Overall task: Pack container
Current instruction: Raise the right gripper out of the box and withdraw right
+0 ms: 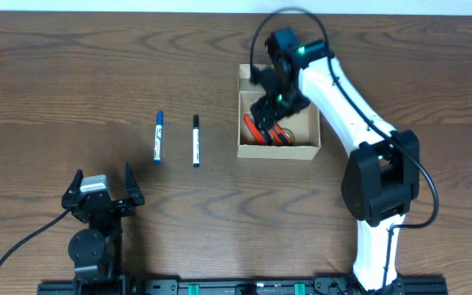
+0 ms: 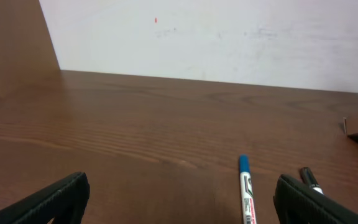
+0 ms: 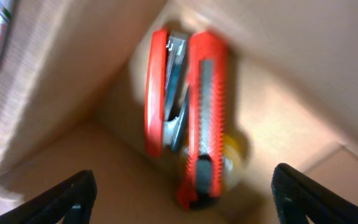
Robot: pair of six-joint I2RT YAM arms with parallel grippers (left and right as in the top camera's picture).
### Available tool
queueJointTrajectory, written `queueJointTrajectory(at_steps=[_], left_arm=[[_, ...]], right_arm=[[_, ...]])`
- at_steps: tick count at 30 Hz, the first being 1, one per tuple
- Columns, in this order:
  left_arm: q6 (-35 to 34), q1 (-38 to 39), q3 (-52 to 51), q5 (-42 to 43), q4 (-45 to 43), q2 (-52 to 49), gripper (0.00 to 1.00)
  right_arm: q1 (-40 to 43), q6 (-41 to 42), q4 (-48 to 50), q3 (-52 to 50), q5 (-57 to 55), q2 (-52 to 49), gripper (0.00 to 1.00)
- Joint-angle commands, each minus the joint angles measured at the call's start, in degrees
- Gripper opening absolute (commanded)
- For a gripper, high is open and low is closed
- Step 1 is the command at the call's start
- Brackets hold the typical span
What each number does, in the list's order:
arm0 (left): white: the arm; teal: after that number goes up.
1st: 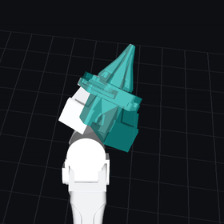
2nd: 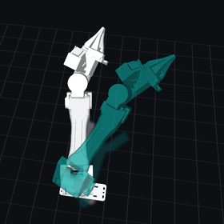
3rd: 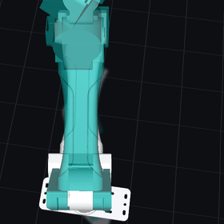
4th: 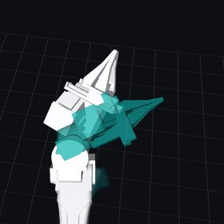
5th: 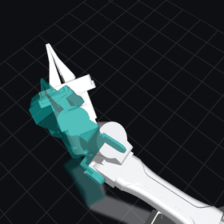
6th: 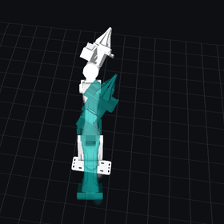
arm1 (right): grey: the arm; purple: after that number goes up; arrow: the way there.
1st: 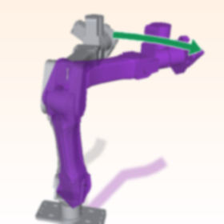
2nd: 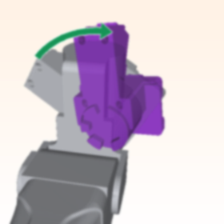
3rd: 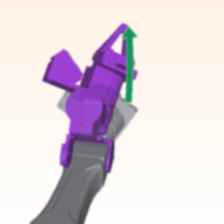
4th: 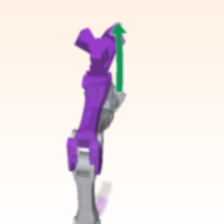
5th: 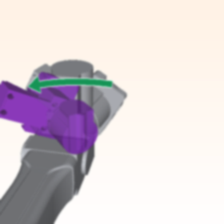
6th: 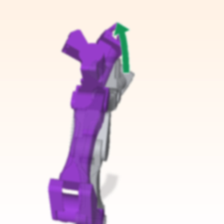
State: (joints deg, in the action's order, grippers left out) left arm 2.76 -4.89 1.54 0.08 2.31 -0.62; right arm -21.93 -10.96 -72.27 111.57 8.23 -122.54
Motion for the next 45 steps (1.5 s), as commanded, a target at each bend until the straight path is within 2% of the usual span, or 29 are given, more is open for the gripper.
queueJointTrajectory(at_steps=[1,5,8,13,18,24,28,32,39,45], left_arm=[[-0.6,-0.3,-1.3,-0.3,2.1,0.4,0.95],[-0.6,-0.3,-1.3,-0.3,2.1,0.4,0.95],[-0.6,-0.3,-1.3,-0.3,2.1,0.4,0.95],[-0.6,-0.3,-1.3,-0.3,2.1,0.4,0.95],[-0.6,-0.3,-1.3,-0.3,2.1,0.4,0.95],[-0.6,-0.3,-1.3,-0.3,2.1,0.4,0.95],[-0.6,-0.3,-1.3,-0.3,2.1,0.4,0.95],[-0.6,-0.3,-1.3,-0.3,2.1,0.4,0.95],[-0.6,-0.3,-1.3,-0.2,2.1,0.4,0.95],[-0.6,-0.3,-1.3,0.9,1.0,0.4,0.95]], right_arm=[[1.2,3.1,-3.2,11.7,-9.2,3.7,0.99],[4.0,6.9,-7.7,23.4,-21.1,6.7,0.99],[8.0,7.7,-8.9,28.0,-25.7,9.1,0.99],[17.8,8.4,-9.9,28.4,-27.7,11.2,0.99],[28.0,14.3,-10.2,28.2,-27.2,11.1,0.99],[36.2,19.5,-10.4,28.0,-24.5,10.5,0.99],[39.8,21.9,-11.3,26.4,-24.2,8.9,0.99],[42.1,23.3,-11.0,19.5,-20.8,8.0,0.99],[42.2,23.3,-7.6,9.2,-20.0,8.0,0.99],[42.2,23.3,-7.5,7.3,-20.0,8.0,0.99]])
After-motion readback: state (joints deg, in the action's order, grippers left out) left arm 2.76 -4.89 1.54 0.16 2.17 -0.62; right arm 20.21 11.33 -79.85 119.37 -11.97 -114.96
